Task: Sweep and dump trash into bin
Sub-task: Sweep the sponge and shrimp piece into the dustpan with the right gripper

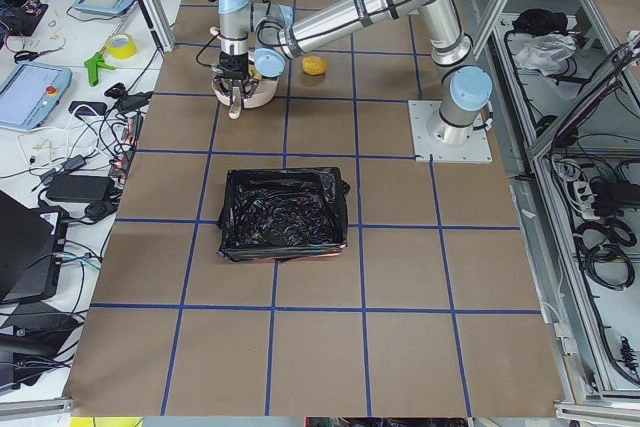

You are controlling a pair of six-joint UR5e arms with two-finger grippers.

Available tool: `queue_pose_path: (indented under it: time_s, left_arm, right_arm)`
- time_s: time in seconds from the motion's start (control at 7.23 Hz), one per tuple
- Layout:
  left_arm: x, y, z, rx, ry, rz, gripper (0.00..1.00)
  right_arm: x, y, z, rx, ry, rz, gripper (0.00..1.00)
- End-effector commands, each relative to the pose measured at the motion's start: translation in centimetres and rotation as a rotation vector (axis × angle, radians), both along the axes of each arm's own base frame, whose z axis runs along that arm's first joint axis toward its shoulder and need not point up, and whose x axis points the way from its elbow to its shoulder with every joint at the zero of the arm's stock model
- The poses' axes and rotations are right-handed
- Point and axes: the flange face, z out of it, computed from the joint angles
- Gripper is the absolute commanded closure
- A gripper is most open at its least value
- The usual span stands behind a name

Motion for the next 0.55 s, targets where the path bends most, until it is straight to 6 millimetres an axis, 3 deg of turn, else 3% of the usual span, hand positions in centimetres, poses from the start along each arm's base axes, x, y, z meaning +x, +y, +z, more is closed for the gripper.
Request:
queue_pose_path:
  time_s: [0.0,0.28,0.42]
  left_arm:
    - [0.0,0.0,0.0,0.003,-0.002,-0.009,1.00]
    - [0.0,0.0,0.0,0.003,-0.002,-0.009,1.00]
    - [0.0,0.0,0.0,0.003,-0.001,-0.009,1.00]
  right_arm:
    - [3.0,1.0,1.3,-0.011,-0.054,0.006,0.95]
    - [3.2,1.3,1.7,-0.007,-0.031,0.055,0.95]
    - [1.8,1.4,3.4,0.034,0.012,0.087,0.95]
